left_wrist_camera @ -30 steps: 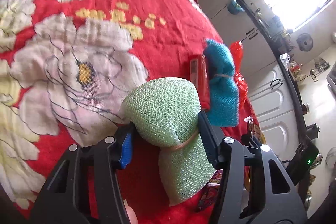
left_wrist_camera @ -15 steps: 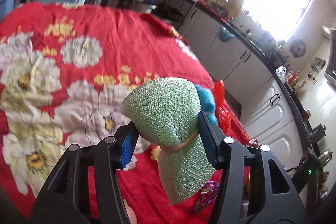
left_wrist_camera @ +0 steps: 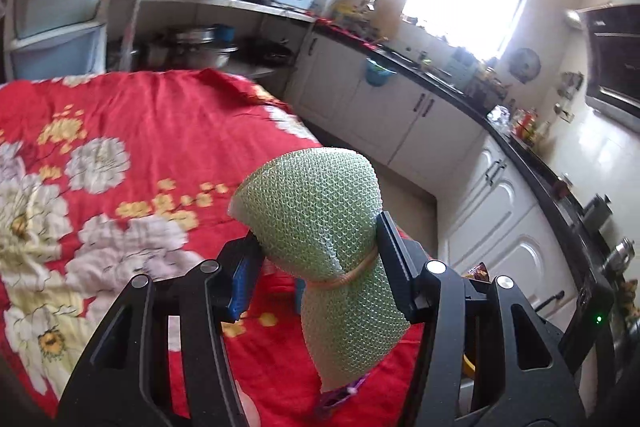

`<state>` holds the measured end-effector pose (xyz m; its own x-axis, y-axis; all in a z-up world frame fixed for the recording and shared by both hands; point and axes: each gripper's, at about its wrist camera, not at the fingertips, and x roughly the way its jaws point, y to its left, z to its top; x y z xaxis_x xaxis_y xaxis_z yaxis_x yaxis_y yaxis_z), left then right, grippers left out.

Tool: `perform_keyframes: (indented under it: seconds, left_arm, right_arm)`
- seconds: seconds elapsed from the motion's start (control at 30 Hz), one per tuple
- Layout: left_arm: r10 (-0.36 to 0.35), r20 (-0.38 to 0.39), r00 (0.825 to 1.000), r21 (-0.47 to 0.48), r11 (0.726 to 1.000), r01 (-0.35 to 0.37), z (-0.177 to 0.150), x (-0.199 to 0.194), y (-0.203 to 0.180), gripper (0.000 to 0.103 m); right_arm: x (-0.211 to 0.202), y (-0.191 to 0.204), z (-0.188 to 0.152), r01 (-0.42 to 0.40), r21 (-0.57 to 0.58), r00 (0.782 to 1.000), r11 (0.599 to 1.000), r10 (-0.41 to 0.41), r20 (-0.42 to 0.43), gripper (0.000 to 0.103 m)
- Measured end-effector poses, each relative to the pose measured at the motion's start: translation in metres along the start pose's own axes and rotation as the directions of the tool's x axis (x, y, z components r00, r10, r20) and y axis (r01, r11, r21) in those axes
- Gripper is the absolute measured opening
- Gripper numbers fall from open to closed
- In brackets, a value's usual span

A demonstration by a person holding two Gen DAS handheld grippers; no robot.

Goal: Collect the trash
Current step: 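Grasp the green mesh foam net with the left tool while the right tool grasps the chocolate bar wrapper, then carry the green net and chocolate wrapper over the bin with both tools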

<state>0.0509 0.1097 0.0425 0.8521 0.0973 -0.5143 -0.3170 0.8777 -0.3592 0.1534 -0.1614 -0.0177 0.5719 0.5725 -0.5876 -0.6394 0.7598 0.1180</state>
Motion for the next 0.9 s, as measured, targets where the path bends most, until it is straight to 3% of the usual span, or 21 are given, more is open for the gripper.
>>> perform_keyframes:
  seconds: [0.4, 0.9]
  left_arm:
    - [-0.124, -0.044, 0.991, 0.114, 0.985, 0.128, -0.007, 0.032, -0.078, 0.046]
    - [-0.247, -0.107, 0.963, 0.219, 0.939, 0.265, -0.030, 0.058, -0.164, 0.047]
  right_arm:
    - [-0.040, -0.047, -0.004, 0.110, 0.086, 0.992, 0.990, -0.115, 0.057, 0.022]
    - [-0.077, -0.100, -0.020, 0.232, 0.193, 0.965, 0.953, -0.250, 0.074, 0.022]
